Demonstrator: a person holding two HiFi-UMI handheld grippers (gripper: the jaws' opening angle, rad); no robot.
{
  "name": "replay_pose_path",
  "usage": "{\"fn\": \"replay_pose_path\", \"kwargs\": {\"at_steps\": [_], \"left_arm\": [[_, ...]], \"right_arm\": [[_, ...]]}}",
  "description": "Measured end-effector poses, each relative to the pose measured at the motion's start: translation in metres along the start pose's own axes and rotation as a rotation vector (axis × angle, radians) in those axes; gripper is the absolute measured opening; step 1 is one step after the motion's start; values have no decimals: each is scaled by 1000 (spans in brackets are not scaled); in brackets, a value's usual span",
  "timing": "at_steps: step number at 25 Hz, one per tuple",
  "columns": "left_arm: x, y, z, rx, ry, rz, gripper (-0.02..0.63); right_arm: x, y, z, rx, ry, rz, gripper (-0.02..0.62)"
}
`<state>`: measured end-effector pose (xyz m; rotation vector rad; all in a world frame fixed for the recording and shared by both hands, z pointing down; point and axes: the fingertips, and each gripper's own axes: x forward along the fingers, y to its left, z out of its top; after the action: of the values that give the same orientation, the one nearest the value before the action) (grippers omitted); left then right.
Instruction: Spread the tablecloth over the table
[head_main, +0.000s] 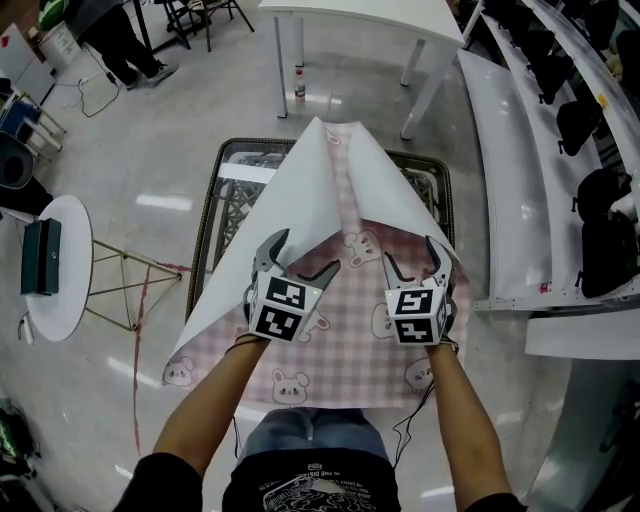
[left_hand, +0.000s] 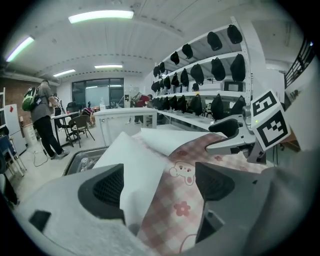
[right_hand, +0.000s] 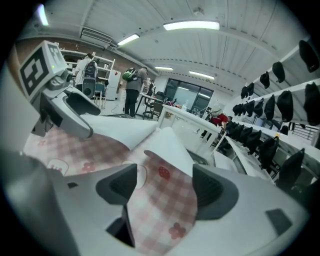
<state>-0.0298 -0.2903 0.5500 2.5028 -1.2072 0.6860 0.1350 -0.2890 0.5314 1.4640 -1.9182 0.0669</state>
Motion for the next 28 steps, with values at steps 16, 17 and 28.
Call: {"fn": "replay_pose_path", "kwargs": {"at_steps": [16, 17, 28], "left_arm": [[18, -15, 41, -39, 20, -42, 417], [20, -16, 44, -39, 20, -45, 416], [53, -25, 76, -55, 6, -71, 396]], "right_arm": [[16, -41, 11, -61, 30, 7, 324], [17, -44, 11, -69, 32, 8, 322], [53, -78, -3, -277, 115, 48, 311]]}}
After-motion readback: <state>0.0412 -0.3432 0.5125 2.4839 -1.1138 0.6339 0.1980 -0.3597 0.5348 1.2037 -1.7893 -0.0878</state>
